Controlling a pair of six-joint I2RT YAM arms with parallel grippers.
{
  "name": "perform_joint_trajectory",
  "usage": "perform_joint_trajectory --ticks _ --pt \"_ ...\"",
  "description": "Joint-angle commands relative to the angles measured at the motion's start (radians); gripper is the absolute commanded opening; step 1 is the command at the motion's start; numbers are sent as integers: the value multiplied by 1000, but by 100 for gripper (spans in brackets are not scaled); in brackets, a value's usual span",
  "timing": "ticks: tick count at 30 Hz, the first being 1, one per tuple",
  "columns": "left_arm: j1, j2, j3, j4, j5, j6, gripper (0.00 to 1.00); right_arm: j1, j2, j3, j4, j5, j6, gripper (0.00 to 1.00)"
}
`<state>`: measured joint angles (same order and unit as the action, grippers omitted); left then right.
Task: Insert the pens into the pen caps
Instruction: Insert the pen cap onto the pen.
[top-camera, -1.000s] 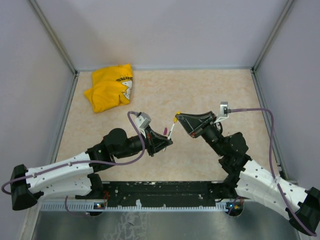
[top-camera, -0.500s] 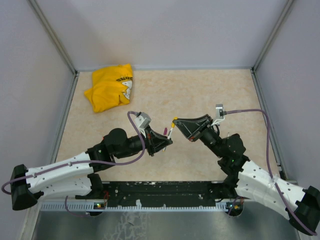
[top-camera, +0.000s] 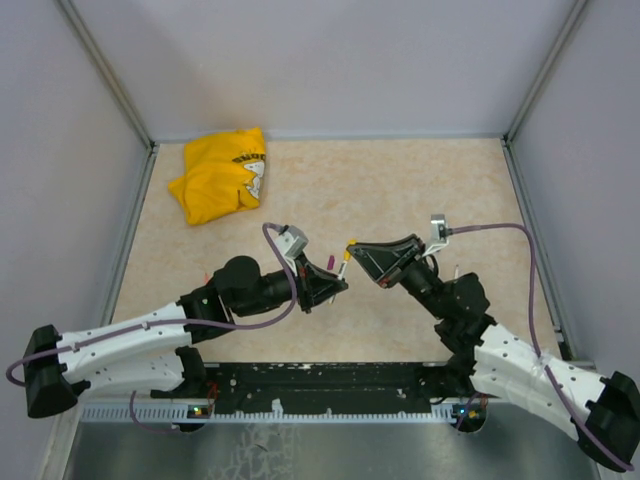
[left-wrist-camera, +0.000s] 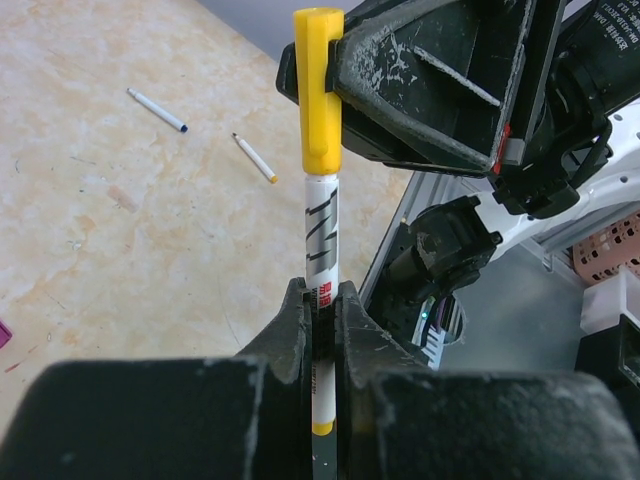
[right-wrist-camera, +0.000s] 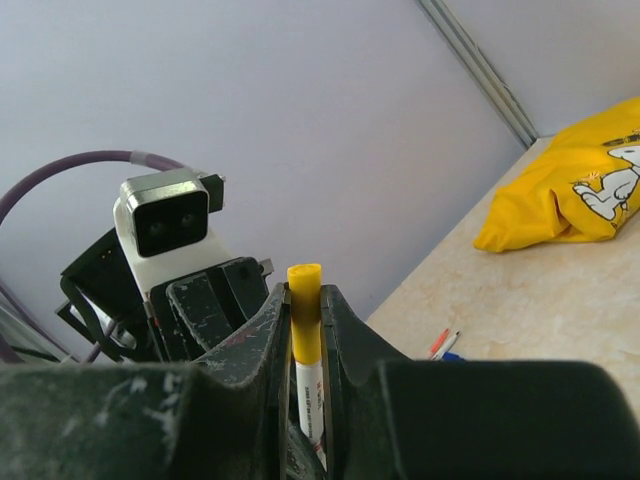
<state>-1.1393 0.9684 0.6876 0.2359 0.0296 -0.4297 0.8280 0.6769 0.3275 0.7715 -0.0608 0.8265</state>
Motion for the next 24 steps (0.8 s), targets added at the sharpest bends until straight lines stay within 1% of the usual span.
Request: perform_joint_trajectory --ticks 1,7,9,12,15,21,24 --pt "-8 -1 52 91 -9 9 0 9 -39 -8 -41 -35 -7 13" --pt "-7 -11 46 71 -21 14 0 9 -127 36 -183 12 -72 29" --pt "-8 -23 36 79 -40 18 0 9 -142 59 -239 11 -100 32" --pt "-8 -41 27 87 -60 25 0 9 -159 92 -315 -2 -137 35" --pt "-7 -48 34 61 -64 38 0 9 -180 130 -400 5 -170 37" --pt "-7 -46 33 34 -13 53 0 8 -171 288 -619 95 -223 42" --pt "-8 -46 27 36 11 53 0 9 -158 333 -632 116 -221 44"
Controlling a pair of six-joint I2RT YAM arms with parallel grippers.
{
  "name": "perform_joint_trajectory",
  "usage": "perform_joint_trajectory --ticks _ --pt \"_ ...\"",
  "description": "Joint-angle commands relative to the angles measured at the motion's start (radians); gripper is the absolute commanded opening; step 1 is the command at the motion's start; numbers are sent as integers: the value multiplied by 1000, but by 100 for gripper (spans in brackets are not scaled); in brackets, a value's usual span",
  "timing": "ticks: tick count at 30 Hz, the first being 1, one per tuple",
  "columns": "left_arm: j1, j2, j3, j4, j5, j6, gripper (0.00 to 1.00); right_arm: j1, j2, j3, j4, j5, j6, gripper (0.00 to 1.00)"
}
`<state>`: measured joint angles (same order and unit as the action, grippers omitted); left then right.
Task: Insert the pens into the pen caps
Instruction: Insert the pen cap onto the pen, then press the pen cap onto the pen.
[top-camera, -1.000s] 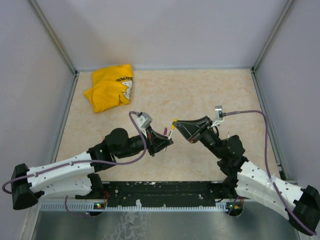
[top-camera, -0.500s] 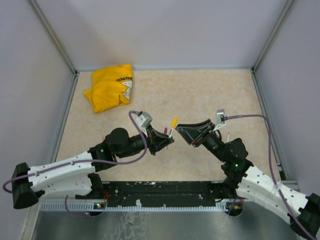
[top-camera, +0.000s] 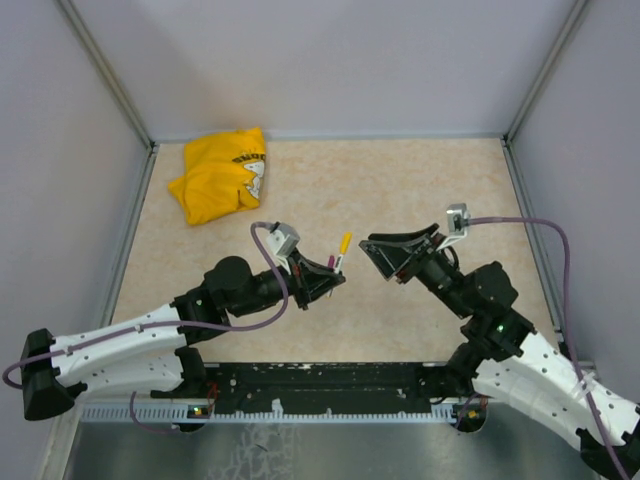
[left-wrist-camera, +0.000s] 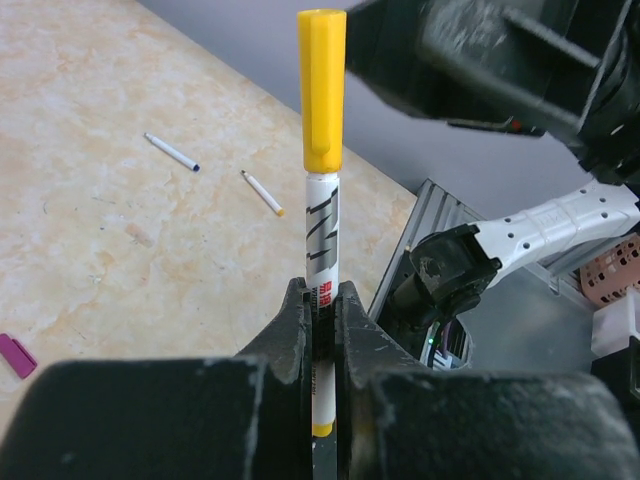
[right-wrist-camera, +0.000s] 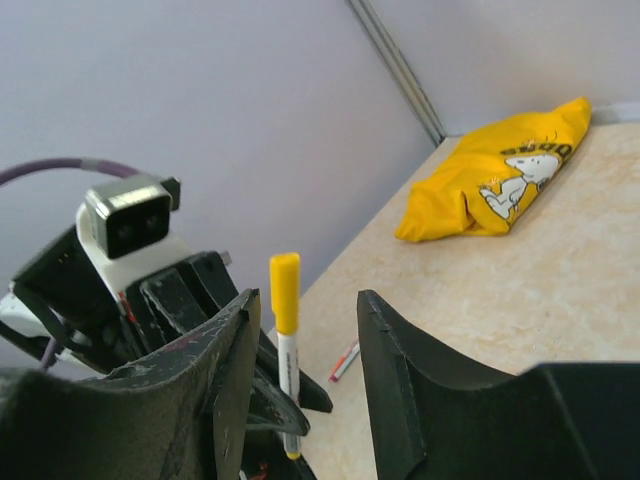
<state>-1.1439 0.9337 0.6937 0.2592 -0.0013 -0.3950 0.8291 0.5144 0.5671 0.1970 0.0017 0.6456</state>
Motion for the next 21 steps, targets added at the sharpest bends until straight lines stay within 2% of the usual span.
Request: perform_joint_trajectory --ticks 1,7,12,21 --pt "-4 -12 17 15 49 19 0 8 10 103 -55 57 -38 45" --pt "-4 2 15 24 105 22 0 7 85 181 -62 52 -20 48" --pt "-3 13 18 22 128 23 0 8 160 222 -57 -25 -13 48" --pt "-4 12 12 27 128 19 0 8 200 201 -19 -137 8 41"
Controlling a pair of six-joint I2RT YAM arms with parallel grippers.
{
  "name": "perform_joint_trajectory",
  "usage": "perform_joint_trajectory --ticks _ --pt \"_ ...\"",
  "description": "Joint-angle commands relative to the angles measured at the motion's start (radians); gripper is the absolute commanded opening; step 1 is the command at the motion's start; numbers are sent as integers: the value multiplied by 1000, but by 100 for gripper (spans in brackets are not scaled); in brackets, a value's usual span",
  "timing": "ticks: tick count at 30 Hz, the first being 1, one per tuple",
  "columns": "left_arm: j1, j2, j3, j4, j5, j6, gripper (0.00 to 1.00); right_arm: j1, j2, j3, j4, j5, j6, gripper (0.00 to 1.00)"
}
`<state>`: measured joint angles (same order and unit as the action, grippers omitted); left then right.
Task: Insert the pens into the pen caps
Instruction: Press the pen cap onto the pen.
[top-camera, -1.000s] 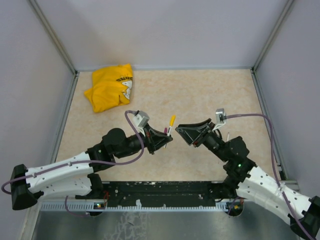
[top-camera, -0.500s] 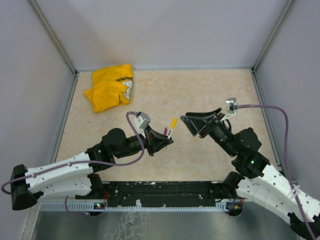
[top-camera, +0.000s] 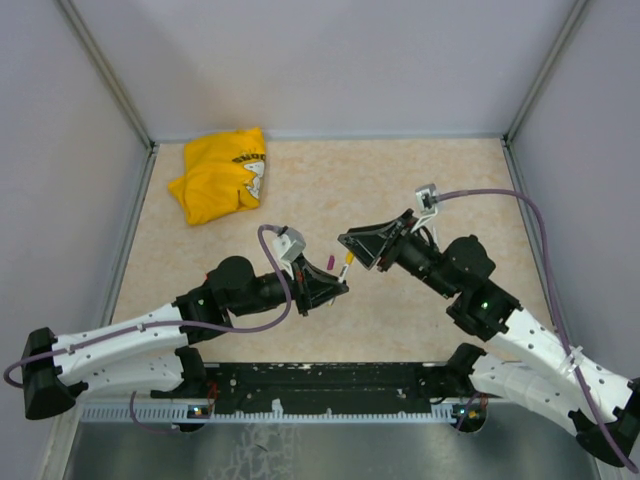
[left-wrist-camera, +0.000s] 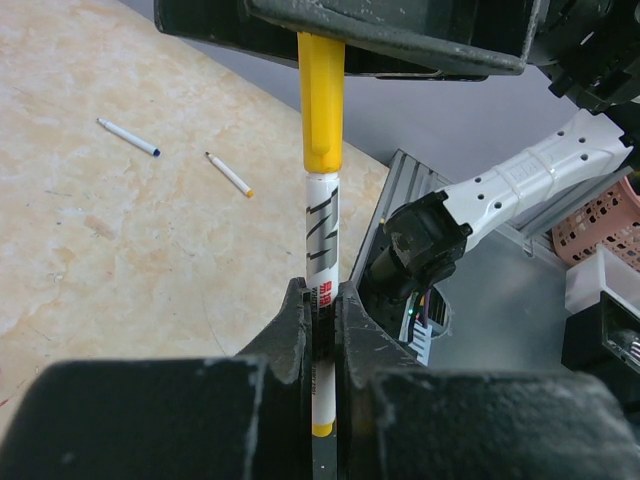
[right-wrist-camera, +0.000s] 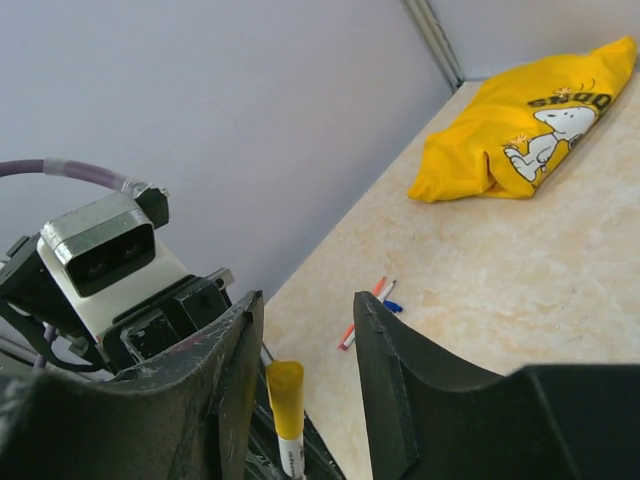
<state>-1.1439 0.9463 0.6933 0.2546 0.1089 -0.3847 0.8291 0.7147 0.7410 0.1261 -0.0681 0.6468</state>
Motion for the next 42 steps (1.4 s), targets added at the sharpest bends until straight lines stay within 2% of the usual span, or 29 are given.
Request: perform_joint_trajectory --ticks 1,18,23,31,42 --pt "-3 0 12 32 18 8 0 8 0 24 54 -75 8 41" --pt "-4 -2 6 65 -15 -11 0 8 4 -27 71 -104 15 17" --pt "-4 -2 14 69 -36 -16 0 7 9 -41 75 -113 7 0" --pt "-4 -9 50 68 -77 -3 0 15 20 -64 61 -145 3 0" --pt "-3 -53 100 66 -143 4 0 99 41 -135 33 -142 -3 0"
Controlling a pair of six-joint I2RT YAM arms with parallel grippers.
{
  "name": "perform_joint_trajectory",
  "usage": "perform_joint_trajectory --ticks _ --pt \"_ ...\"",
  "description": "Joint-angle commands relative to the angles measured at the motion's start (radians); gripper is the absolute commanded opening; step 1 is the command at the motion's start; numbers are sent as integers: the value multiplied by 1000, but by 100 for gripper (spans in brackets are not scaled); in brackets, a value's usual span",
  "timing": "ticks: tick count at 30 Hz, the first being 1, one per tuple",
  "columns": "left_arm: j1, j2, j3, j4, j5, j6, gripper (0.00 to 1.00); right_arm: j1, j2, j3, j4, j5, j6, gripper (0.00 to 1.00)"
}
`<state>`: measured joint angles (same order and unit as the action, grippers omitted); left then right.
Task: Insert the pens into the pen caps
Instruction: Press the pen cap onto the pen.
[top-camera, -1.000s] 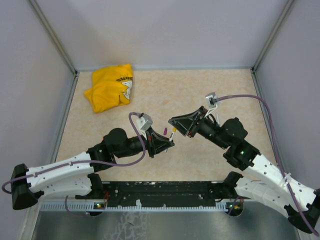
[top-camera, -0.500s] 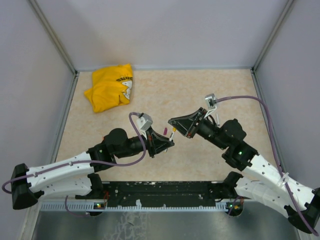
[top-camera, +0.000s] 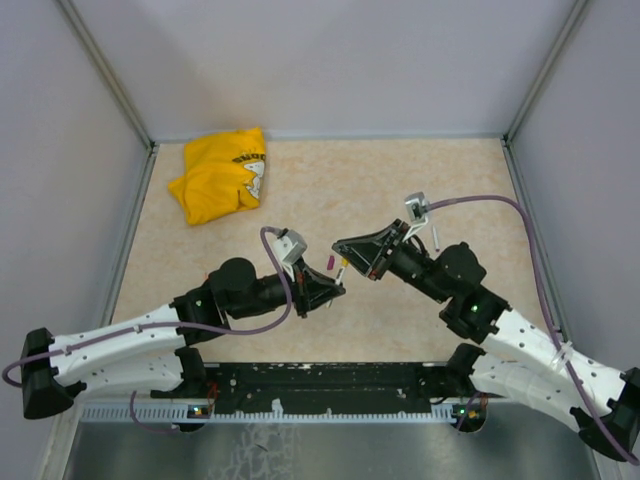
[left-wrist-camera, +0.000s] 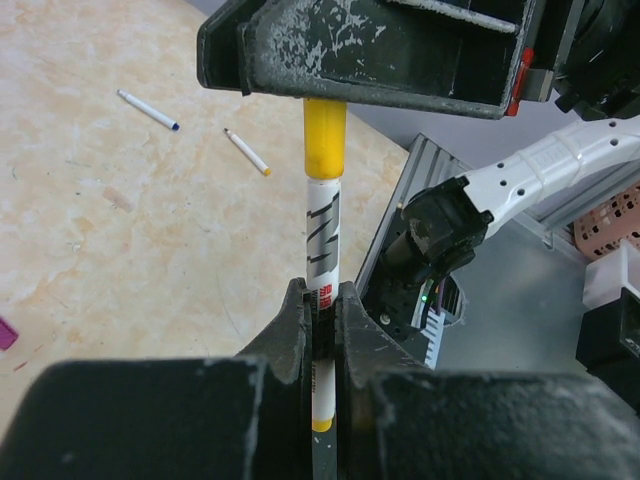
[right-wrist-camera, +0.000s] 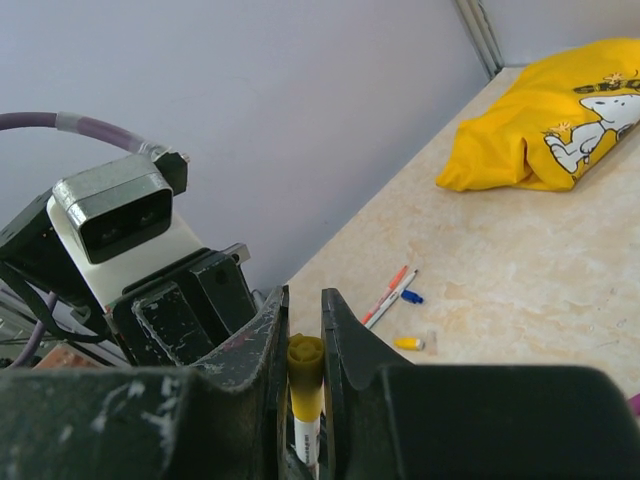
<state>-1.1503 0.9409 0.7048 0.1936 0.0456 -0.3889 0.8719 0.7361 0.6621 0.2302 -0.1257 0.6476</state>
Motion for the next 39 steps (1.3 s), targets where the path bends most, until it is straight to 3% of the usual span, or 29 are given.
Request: perform_joint_trajectory --ticks 1,17,26,39 --pt "3 -54 94 123 -93 8 0 64 19 -65 -73 -85 1 0" --pt "3 -90 158 116 -133 20 0 366 65 -222 -27 159 68 0" --pt "4 -101 169 119 -141 22 0 457 88 -287 -20 254 93 0" --pt "3 -115 161 129 -173 28 0 649 253 -375 173 407 174 0"
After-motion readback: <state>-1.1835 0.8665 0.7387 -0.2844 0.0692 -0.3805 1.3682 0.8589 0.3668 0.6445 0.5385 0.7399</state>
